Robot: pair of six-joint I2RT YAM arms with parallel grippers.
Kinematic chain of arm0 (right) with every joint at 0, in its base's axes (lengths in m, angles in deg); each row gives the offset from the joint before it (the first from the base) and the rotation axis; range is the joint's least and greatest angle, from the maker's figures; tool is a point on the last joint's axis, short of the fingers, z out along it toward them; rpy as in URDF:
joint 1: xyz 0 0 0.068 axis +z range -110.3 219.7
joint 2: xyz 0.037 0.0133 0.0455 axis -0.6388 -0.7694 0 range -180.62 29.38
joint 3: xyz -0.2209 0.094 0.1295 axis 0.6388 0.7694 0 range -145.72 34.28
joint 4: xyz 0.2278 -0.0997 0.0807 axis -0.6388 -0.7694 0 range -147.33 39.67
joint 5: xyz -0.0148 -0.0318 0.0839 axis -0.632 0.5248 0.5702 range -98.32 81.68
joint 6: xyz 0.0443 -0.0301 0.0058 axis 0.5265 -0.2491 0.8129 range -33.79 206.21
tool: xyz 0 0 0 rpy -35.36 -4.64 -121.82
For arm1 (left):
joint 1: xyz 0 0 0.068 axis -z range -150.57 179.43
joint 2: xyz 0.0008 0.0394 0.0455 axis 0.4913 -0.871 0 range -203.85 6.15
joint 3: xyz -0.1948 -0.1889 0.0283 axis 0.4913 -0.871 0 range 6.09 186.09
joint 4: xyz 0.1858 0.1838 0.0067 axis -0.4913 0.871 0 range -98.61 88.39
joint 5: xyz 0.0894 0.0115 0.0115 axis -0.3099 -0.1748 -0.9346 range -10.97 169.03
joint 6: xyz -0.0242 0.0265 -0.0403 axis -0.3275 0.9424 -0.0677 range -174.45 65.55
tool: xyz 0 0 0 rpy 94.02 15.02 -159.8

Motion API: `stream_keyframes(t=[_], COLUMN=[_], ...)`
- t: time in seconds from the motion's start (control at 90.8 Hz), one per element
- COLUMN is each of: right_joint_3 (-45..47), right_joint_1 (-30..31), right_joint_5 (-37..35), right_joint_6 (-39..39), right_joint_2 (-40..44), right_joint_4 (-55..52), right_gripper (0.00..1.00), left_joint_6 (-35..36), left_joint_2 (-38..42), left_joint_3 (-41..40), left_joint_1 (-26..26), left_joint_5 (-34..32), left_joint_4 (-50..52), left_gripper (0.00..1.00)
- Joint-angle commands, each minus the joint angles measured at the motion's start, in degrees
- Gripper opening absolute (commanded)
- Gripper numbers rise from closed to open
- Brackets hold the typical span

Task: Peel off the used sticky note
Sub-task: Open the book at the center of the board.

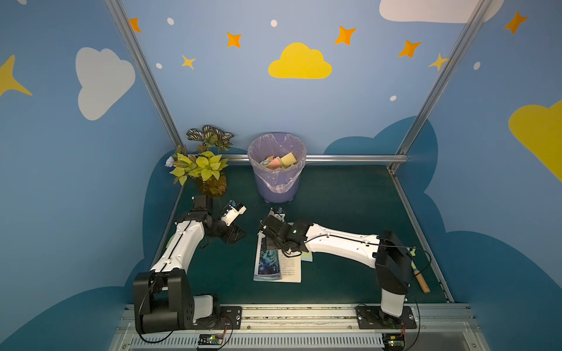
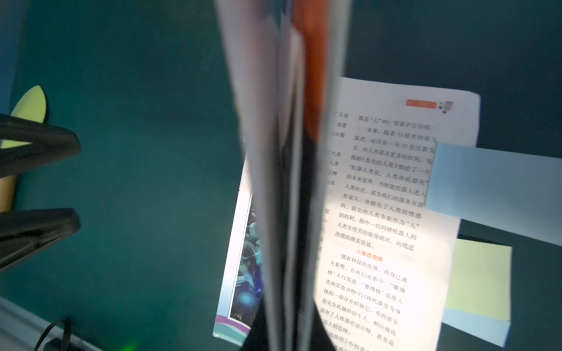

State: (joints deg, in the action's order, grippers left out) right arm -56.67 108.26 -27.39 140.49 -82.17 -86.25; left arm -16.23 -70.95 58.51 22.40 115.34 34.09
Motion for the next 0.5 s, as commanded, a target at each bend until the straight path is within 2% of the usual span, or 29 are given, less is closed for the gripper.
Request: stream_keyframes(t=[0.0, 0.176, 0.231, 0.33, 0.485], right_joint_3=[-6.51, -14.37, -14.84, -14.82, -12.95], right_joint_1=[1.00, 2.00, 1.95, 1.00, -1.47], right_joint_5=[-4.24, -5.13, -5.42, -5.46, -7.01], right_joint_6=[1.85, 1.72, 1.06, 0.07, -3.74], right_joint_2=[-4.40, -9.96, -10.17, -9.76, -7.36], right_joint_4=[-6.47, -8.51, -8.70, -12.39, -23.87], right_gripper=[0.04, 0.06, 0.00, 0.00, 0.00], left_joint_6=[3.18, 4.57, 4.43, 4.52, 6.16], left_joint_2=[-3.18, -7.91, -9.07, -10.67, -7.54], left_joint_3=[2.13, 3.69, 3.32, 3.02, 1.01], left_joint_1=[-3.03, -5.27, -4.76, -4.36, -4.29], left_joint_5=[2.73, -0.17, -3.93, -8.75, -5.78], left_joint_4=[1.51, 0.92, -0.86, -2.43, -0.61], left_gripper=[0.52, 0.52, 0.52, 0.50, 0.50])
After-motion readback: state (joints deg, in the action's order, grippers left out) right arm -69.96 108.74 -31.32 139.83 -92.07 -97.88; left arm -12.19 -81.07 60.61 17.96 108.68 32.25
